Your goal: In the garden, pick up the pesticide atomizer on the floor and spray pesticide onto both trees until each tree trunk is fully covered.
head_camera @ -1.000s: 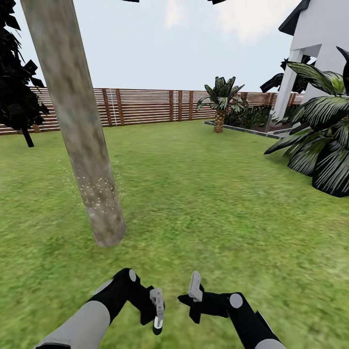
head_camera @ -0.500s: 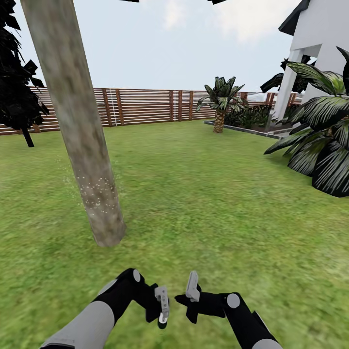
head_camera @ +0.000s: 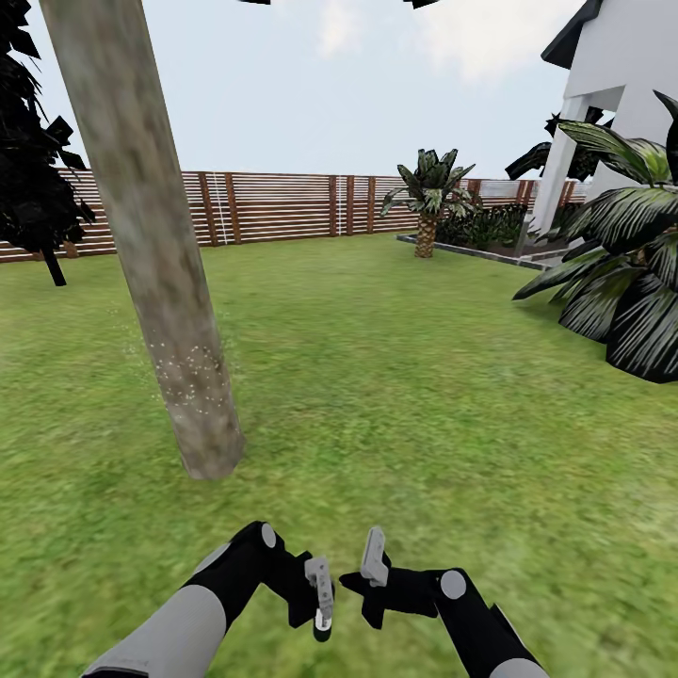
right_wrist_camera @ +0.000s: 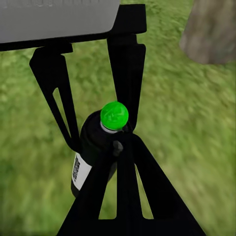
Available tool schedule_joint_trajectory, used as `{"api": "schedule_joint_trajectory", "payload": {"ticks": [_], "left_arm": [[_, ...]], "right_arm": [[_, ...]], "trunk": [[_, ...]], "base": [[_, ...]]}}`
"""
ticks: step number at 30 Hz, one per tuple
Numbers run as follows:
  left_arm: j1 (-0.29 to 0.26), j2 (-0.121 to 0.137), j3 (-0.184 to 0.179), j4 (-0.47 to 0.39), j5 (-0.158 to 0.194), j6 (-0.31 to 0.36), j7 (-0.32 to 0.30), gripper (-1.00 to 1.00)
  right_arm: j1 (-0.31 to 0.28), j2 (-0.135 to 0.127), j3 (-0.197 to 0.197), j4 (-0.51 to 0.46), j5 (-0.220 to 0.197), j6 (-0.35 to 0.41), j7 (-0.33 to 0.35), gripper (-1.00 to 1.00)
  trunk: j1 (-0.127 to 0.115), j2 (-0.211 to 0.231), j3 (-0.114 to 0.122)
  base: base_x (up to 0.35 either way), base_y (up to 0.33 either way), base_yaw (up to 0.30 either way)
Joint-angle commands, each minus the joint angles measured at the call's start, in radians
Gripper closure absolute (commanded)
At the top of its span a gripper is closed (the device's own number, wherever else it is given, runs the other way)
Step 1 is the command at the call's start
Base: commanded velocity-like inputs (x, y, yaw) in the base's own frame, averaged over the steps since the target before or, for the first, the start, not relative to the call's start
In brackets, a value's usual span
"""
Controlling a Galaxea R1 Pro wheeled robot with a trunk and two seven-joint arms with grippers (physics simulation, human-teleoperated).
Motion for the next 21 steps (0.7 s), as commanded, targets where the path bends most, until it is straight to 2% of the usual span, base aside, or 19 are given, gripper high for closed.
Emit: {"api": "schedule_joint_trajectory", "payload": {"ticks": [1,8,12,21], "left_arm": [[0.000,0.000,0.000,0.000,0.001,-0.001,0.000,1.00],[0.001,0.000,0.001,0.003,0.003,-0.003,-0.002,1.00],[0.002,0.000,0.001,0.006,0.028,-0.004,-0.002,1.00],[0.002,0.000,0.001,0.007,0.032,-0.006,-0.002,1.00]], "right_arm": [[0.000,0.000,0.000,0.000,0.000,0.000,0.000,1.00],[0.000,0.000,0.000,0.003,0.001,0.000,-0.001,1.00],[0.000,0.000,0.000,0.003,0.001,0.000,-0.002,1.00],[0.000,0.000,0.000,0.003,0.001,0.000,-0.002,1.00]], "trunk": [[0.000,0.000,0.000],[0.000,0.000,0.000],[0.000,0.000,0.000],[0.000,0.000,0.000]], "base": [[0.000,0.000,0.000],[0.000,0.000,0.000],[0.000,0.000,0.000],[0.000,0.000,0.000]]}}
